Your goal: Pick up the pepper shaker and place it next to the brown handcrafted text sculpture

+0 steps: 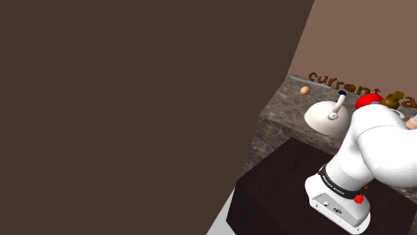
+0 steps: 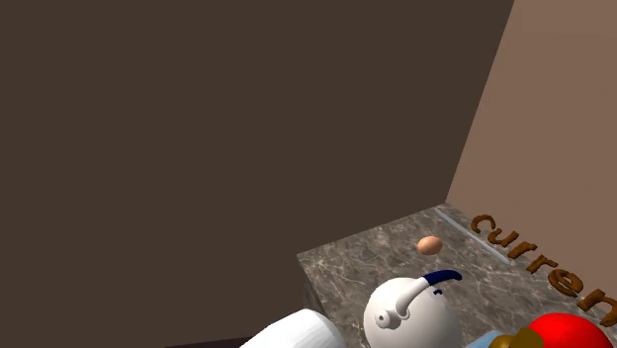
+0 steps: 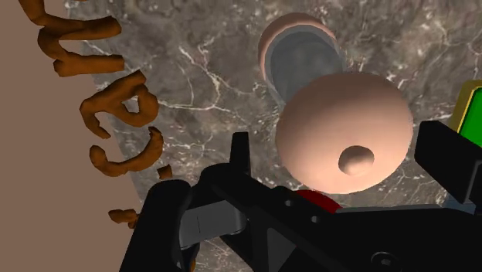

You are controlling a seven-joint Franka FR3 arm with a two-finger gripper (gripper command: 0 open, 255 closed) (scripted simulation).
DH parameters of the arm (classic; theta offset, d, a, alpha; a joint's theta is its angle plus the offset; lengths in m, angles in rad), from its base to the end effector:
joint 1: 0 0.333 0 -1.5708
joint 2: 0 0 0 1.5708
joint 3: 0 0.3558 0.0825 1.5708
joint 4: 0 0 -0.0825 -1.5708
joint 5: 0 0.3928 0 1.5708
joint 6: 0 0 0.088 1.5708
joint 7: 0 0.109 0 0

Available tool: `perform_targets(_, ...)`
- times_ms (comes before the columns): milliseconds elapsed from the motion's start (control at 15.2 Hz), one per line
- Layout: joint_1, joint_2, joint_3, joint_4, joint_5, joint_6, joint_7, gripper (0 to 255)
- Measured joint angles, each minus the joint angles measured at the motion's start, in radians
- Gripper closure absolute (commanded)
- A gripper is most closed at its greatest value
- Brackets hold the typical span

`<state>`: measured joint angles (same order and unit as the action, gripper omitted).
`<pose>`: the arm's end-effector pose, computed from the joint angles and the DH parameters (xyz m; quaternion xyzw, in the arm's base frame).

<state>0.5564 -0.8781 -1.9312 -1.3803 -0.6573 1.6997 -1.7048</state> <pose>-0.1668 -0.7035 0.4273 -0.9865 -0.1435 -0.0779 0.0102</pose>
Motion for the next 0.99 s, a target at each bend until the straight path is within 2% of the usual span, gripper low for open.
perform_targets(264, 0.000, 0.000, 0.000, 0.000, 0.000, 0.000, 0.000, 0)
perform_targets(594, 0.038, 0.020, 0.009, 0.117, 0.022, -0.100, -0.027, 0)
perform_targets(990, 0.038, 0.025, 0.012, 0.125, 0.026, -0.111, -0.030, 0)
